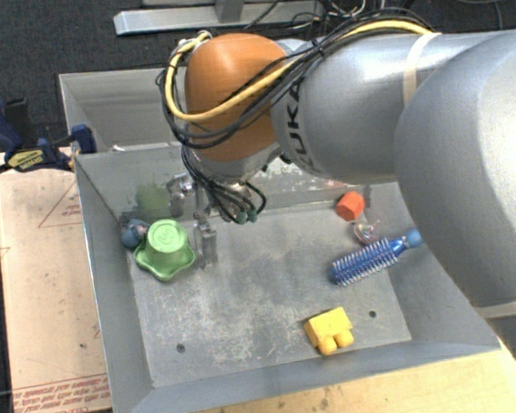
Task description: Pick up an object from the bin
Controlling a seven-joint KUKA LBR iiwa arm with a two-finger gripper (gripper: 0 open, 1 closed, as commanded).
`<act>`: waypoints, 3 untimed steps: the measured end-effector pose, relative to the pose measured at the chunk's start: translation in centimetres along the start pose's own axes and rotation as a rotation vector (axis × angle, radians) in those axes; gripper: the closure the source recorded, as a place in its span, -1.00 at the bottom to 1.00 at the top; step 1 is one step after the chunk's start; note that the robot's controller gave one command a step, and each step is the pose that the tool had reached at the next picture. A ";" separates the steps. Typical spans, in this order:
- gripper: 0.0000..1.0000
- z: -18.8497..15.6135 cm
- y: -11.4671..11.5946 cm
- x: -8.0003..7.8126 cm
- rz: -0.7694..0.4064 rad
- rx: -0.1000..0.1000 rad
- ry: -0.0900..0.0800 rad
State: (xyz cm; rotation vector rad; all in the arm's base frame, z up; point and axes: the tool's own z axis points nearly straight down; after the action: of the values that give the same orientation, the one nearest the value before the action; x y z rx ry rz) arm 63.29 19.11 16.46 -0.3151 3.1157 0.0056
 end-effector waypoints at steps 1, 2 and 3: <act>-1.00 8.6 1.8 -2.6 0.298 -0.001 -0.007; 1.00 8.3 1.8 -2.7 0.299 -0.001 -0.007; 1.00 1.8 1.3 0.4 -0.322 0.001 0.004</act>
Offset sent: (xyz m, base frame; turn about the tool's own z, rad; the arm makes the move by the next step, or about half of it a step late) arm 0.0165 0.0222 -0.0946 0.2988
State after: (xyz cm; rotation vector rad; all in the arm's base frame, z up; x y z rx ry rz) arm 62.65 20.29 14.70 -0.8108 3.0281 0.0017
